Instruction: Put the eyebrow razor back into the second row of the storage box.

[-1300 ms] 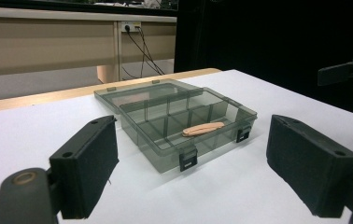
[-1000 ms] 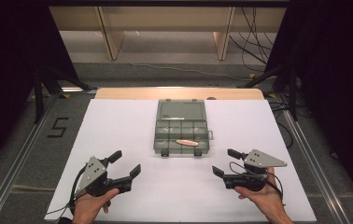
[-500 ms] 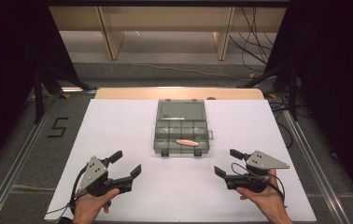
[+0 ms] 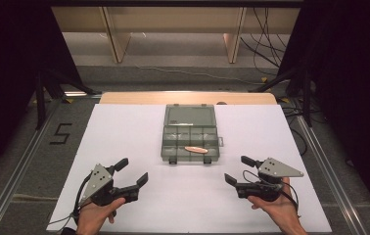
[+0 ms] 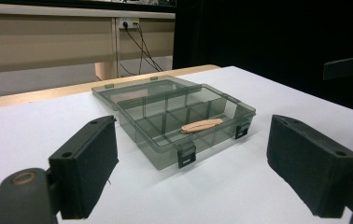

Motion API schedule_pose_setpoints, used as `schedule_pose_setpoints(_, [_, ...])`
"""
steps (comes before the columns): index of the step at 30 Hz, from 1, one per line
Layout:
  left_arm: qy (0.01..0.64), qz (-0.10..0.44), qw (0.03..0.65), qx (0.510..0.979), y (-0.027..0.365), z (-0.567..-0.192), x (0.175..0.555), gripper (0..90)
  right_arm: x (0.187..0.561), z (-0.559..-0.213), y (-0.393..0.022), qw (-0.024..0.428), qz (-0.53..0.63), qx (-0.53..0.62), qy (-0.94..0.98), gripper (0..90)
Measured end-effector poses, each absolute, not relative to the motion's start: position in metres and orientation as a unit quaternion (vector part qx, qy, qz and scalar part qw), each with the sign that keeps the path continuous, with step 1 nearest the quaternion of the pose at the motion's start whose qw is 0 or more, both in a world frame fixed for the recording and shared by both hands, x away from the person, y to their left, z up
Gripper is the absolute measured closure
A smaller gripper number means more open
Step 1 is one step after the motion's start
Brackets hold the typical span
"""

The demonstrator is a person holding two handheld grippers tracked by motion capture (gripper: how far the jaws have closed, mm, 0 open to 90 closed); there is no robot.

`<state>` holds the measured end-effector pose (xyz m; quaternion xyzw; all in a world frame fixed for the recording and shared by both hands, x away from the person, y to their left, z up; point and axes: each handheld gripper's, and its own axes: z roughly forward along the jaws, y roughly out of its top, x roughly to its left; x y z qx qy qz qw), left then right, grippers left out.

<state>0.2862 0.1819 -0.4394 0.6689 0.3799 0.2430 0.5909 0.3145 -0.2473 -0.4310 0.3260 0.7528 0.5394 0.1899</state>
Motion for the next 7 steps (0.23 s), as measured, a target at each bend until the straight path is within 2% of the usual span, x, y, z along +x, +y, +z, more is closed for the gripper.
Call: schedule_pose_setpoints(7, [0.380,0.243,0.591,0.669,0.1818,-0.4394,0.2862,16.0,0.3149,-0.4316,-0.2476,0.197,0.543,0.329,0.747,16.1])
